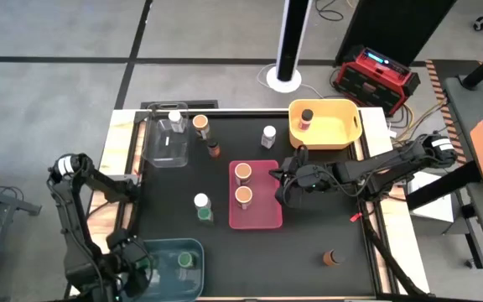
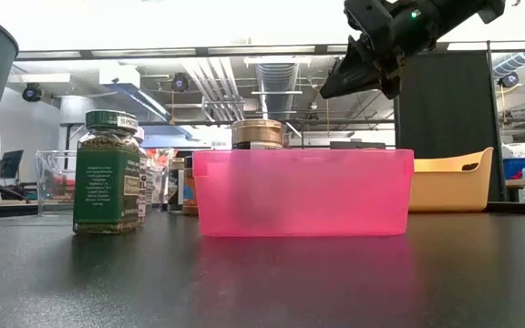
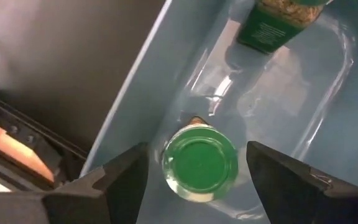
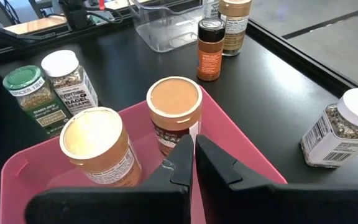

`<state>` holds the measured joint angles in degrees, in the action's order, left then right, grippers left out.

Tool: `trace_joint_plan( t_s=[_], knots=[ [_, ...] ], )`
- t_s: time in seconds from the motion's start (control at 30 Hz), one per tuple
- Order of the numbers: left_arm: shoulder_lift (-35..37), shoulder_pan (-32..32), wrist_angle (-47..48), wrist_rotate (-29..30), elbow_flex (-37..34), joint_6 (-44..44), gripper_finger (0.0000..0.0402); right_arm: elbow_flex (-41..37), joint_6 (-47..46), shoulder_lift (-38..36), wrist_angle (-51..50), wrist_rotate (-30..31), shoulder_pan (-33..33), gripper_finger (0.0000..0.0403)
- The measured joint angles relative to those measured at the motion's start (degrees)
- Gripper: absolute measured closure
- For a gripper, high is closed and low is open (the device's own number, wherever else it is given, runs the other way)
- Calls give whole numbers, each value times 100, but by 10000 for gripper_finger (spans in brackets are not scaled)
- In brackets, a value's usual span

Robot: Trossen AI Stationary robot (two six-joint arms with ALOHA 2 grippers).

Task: Sort spices by type
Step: Put the top green seasoning bottle into the blue bin

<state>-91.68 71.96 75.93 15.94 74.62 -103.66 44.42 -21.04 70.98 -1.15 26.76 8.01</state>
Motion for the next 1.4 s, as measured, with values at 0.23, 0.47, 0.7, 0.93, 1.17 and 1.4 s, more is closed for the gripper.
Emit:
trace_joint_plan(
  t_s=[0.23, 0.47, 0.7, 0.93, 1.17, 1.4],
  knots=[
    [0, 0, 390, 2, 302, 166, 150, 0, 0, 0, 18, 2, 0, 394],
    [-98, 2, -78, 55, 607, 1247, 216, 2, -70, 0, 20, 2, 0, 394],
    [-297, 4, -548, -155, 581, 1582, 387, 2, -94, 0, 20, 2, 0, 394],
    [-433, 39, -644, -402, 370, 1467, 382, 2, -105, 0, 20, -14, 0, 394],
    [-483, 39, -641, -449, 354, 1422, 399, 2, -106, 0, 20, -22, 0, 394],
    [-483, 37, -599, -444, 187, 1346, 400, 2, -105, 0, 20, -22, 0, 394]
  ],
)
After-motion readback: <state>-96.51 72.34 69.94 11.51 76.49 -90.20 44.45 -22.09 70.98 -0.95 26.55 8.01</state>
